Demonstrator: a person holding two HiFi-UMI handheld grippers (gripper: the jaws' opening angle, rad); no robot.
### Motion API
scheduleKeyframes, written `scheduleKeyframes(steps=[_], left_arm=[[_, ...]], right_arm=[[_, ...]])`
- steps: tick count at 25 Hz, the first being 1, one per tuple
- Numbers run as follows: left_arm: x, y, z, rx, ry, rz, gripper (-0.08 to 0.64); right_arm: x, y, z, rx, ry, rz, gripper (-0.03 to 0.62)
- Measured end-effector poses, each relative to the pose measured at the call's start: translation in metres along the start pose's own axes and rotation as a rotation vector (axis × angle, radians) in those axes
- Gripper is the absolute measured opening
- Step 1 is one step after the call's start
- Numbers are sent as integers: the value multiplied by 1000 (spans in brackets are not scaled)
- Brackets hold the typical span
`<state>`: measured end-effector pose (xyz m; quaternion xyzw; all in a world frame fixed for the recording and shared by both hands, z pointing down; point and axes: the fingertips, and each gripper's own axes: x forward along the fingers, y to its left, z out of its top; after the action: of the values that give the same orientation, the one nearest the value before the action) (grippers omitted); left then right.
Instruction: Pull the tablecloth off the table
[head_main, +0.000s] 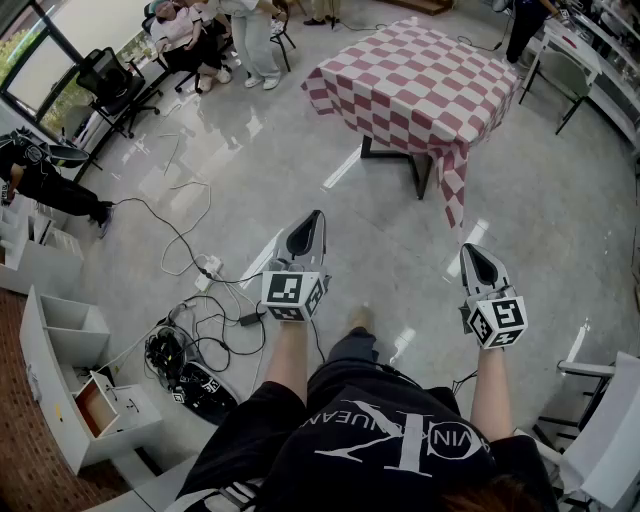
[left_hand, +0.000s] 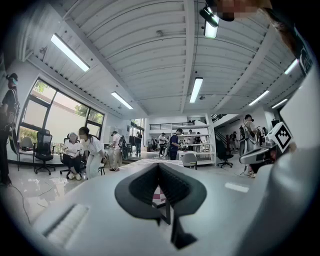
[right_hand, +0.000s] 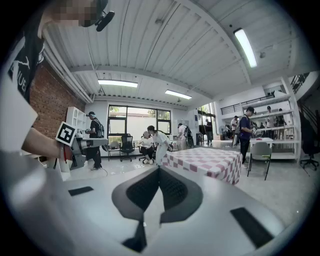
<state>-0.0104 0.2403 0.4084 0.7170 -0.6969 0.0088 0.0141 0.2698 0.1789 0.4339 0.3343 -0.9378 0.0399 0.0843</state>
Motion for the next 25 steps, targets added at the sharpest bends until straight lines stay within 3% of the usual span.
scheduleKeyframes(steps=[17,25], left_arm=[[123,53,-3,0,34,-80,11],[180,82,-10,2,43,-124,12]], right_arm=[[106,-44,9,20,46,-57,12],[157,-71,18,45,1,-115,12]])
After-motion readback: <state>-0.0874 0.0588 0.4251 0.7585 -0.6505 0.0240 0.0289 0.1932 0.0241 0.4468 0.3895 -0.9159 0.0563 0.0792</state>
